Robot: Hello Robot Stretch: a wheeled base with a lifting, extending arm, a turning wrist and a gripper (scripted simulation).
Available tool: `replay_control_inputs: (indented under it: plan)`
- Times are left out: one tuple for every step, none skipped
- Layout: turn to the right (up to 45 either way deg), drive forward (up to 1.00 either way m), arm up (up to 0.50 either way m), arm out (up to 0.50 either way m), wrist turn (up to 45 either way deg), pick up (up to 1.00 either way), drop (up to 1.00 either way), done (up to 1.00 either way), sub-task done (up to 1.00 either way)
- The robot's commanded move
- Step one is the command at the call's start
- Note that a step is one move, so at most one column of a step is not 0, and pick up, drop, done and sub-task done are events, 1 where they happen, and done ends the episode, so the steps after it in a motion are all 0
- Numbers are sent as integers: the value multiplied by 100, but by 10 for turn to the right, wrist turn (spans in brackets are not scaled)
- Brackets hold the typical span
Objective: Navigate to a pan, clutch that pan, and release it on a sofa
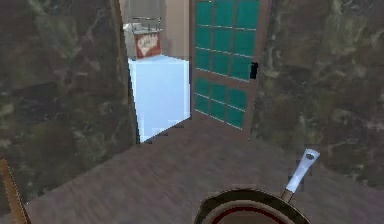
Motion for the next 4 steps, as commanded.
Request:
replay_control_inputs:
  plan:
    - [-30, 0, 0, 0, 0, 0, 0, 0, 0]
    - [150, 0, 0, 0, 0, 0, 0, 0, 0]
    - [0, 70, 0, 0, 0, 0, 0, 0, 0]
    - [-180, 0, 0, 0, 0, 0, 0, 0, 0]
